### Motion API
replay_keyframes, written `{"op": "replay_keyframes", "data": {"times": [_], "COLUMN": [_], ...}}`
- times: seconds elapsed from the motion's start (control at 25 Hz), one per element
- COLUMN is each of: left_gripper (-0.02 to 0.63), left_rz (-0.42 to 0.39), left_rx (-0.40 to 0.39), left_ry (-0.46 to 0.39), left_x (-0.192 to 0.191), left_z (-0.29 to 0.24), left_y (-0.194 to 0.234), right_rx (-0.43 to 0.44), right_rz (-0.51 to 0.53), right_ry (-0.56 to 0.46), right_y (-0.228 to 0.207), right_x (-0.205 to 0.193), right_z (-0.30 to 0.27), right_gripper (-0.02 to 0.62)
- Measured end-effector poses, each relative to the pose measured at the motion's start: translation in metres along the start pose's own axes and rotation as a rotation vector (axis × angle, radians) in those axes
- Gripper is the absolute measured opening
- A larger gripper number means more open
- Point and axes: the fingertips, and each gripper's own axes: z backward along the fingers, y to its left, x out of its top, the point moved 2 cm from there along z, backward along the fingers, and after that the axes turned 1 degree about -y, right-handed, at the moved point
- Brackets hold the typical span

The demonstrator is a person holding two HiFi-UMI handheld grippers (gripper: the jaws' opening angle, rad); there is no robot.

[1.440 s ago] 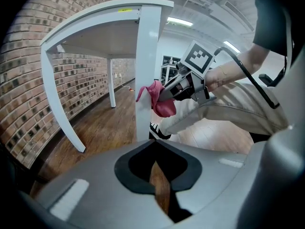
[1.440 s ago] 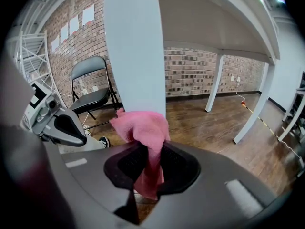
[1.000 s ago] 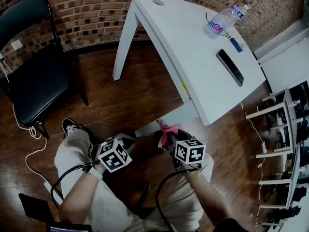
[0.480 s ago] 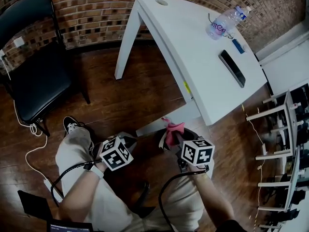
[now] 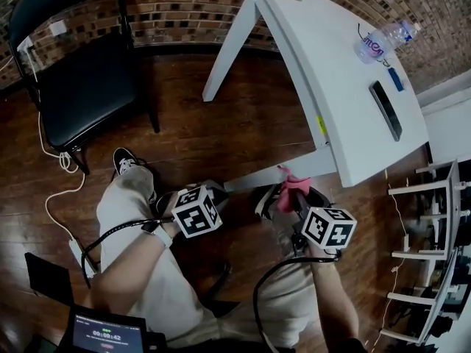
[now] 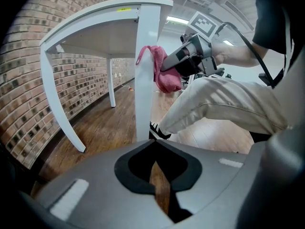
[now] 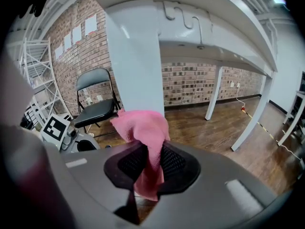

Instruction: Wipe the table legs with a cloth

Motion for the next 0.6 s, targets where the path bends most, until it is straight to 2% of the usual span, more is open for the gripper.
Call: {"op": "replay_keyframes", "data": {"times": [0.6], "left_gripper": [0.0], "left_rz": [-0.023], "left_rx": [0.009], "left_ry": [-0.001], "left_x": [0.006], "left_z": [0.009], "left_y": [0.001], "right_rx": [0.017], "right_rz": [-0.009], "right_ry": [-0.035], "right_y": [0.003], "right_x": [0.012], "right_z": [0.01], "right_gripper": [0.055]}}
